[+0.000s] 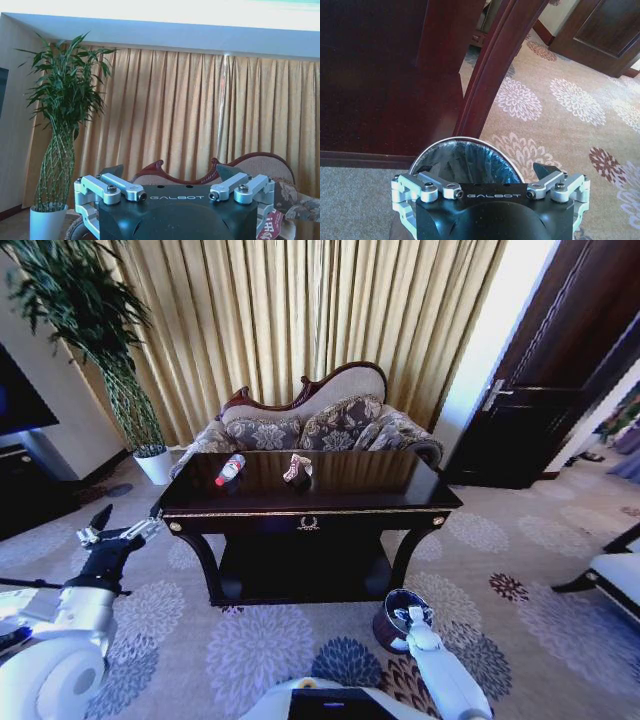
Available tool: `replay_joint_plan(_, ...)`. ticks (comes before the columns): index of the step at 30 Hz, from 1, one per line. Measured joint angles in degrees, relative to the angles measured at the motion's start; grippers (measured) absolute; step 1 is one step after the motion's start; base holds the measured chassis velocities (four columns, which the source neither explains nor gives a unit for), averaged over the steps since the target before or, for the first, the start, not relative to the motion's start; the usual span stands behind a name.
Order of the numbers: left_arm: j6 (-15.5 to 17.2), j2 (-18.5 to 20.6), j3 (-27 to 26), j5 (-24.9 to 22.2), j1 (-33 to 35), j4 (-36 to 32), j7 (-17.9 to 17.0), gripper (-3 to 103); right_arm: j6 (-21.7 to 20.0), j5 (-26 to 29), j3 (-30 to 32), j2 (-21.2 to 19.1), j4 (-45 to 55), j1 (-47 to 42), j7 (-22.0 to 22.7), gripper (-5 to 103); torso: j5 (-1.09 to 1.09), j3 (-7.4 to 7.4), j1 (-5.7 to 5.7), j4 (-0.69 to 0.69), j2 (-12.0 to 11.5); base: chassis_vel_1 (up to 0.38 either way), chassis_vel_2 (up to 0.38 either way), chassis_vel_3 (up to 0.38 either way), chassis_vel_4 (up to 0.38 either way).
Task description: Move to the front of the table and place the trash on the table into the trash bin.
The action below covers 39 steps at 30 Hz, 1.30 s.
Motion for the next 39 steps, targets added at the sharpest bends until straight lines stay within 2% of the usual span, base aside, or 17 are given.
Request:
replay_joint_plan(11, 0.0, -0.2, 0.1, 0.0, 0.1, 0.0, 0.1, 100, -1.4, 0.9, 0.2, -0.4, 1.7, -1.1, 0.0, 100, 0.0, 0.0, 0.0, 0.0, 0.0, 0.0, 0.0, 0.0, 0.0)
replay_joint_plan(14, 0.0, -0.2, 0.2, 0.0, 0.1, 0.0, 0.1, 100, -1.5, 2.9, 0.2, -0.6, 5.4, -2.9, 0.1, 100, 0.02, 0.0, 0.0, -0.01, 0.0, 0.0, 0.0, 0.0, 0.0)
replay_joint_plan(16, 0.0, 0.0, 0.1, 0.1, 0.2, 0.0, 0.1, 100, -1.6, 8.2, -0.3, -2.1, 17.5, -6.7, 0.1, 100, 0.01, 0.0, 0.0, -0.02, 0.0, 0.0, 0.0, 0.0, 0.0)
replay_joint_plan(17, 0.0, 0.0, 0.1, 0.1, 0.2, 0.0, 0.1, 100, -1.6, 8.2, -0.3, -2.1, 17.5, -6.7, 0.1, 100, 0.01, 0.0, 0.0, -0.02, 0.0, 0.0, 0.0, 0.0, 0.0)
replay_joint_plan(19, 0.0, 0.1, 0.1, 0.2, 0.2, 0.0, 0.1, 100, -3.2, 13.7, -0.4, -3.7, 30.3, -9.5, 0.0, 100, -0.01, 0.0, 0.0, 0.01, 0.0, 0.0, 0.0, 0.0, 0.0)
replay_joint_plan(20, 0.0, 0.1, 0.1, 0.2, 0.2, 0.0, 0.1, 100, -3.2, 13.7, -0.4, -3.7, 30.3, -9.5, 0.0, 100, -0.01, 0.0, 0.0, 0.01, 0.0, 0.0, 0.0, 0.0, 0.0)
replay_joint_plan(23, 0.1, -0.2, 0.5, 0.4, 0.0, 0.0, 0.1, 100, -8.7, 21.0, 0.8, -5.2, 51.2, -13.3, 1.7, 100, -0.02, -0.01, 0.0, 0.01, 0.0, 0.0, 0.0, 0.0, 0.0)
replay_joint_plan(24, 0.1, -0.2, 0.5, 0.4, 0.0, 0.0, 0.1, 100, -8.7, 21.0, 0.8, -5.2, 51.2, -13.3, 1.7, 100, -0.02, -0.01, 0.0, 0.01, 0.0, 0.0, 0.0, 0.0, 0.0)
replay_joint_plan(26, 0.2, -0.4, 0.7, 0.6, 0.0, 0.0, 0.1, 100, -10.2, 20.6, 1.8, -6.2, 60.0, -15.2, 2.5, 100, -0.01, 0.0, 0.0, -0.01, 0.0, 0.0, 0.0, 0.0, 0.0)
replay_joint_plan(27, 0.2, -0.4, 0.7, 0.6, 0.0, 0.0, 0.1, 100, -10.2, 20.6, 1.8, -6.2, 60.0, -15.2, 2.5, 100, -0.01, 0.0, 0.0, -0.01, 0.0, 0.0, 0.0, 0.0, 0.0)
replay_joint_plan(31, 0.2, -0.6, 0.7, 1.1, 0.2, 0.0, 0.4, 100, -12.9, 20.3, 3.3, -8.8, 73.4, -18.5, 3.4, 100, -0.01, -0.01, -0.01, 0.0, 0.0, 0.0, 0.0, 0.0, 0.0)
replay_joint_plan(39, 0.3, -0.7, 0.8, 1.2, 0.2, 0.0, 0.5, 100, -15.1, 19.9, 4.2, -10.1, 80.6, -20.5, 4.0, 100, 0.01, 0.0, 0.0, 0.0, 0.0, 0.0, 0.0, 0.0, 0.0)
